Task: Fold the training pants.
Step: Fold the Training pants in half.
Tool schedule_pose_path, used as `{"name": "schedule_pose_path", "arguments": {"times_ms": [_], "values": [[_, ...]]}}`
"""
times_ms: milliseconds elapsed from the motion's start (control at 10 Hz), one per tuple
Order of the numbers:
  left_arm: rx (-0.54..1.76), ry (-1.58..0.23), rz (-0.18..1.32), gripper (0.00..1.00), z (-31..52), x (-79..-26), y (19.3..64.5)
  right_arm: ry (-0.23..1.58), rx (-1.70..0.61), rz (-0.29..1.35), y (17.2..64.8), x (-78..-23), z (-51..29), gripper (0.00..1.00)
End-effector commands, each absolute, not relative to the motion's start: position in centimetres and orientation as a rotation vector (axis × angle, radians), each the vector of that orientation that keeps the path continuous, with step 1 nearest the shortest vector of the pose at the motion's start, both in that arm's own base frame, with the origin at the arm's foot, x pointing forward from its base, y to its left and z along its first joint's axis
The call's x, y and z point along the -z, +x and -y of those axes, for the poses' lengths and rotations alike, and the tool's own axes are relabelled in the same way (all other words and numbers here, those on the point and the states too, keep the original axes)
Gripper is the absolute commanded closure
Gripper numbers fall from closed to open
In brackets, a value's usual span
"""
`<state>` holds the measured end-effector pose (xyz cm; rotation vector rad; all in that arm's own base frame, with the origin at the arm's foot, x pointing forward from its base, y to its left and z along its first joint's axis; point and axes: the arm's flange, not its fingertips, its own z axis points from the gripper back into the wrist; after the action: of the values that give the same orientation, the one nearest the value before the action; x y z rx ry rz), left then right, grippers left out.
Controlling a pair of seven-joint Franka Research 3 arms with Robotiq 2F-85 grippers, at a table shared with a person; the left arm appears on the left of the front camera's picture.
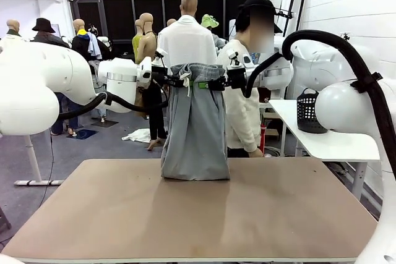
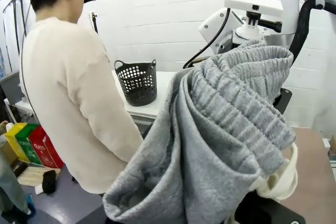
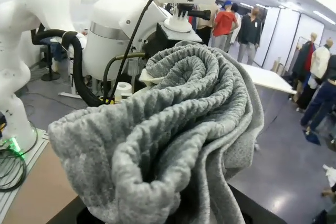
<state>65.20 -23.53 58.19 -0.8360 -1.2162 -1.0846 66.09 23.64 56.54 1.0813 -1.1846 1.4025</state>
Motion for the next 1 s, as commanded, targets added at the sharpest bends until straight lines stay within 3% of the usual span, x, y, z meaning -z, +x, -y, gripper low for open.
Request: {"name": "schedule_pose_path", "arguments": {"times_ms": [0, 500, 800, 900], "values": [[0.938, -0.870, 1.159, 1.00, 21.6, -57.8, 63.5, 1.154, -1.375, 1.110, 61.8, -56.9, -23.4, 1.00], [0.759, -1.007, 0.928, 1.00, 20.1, -53.7, 57.0, 1.269, -1.196, 0.847, 57.3, -52.0, -23.7, 1.00], [0.715, -1.045, 0.917, 1.00, 20.0, -51.5, 55.6, 1.290, -1.129, 0.810, 56.4, -49.6, -23.5, 1.00], [0.792, -1.040, 0.975, 1.00, 20.4, -52.1, 56.2, 1.262, -1.166, 0.842, 57.1, -50.4, -23.9, 1.00]]}}
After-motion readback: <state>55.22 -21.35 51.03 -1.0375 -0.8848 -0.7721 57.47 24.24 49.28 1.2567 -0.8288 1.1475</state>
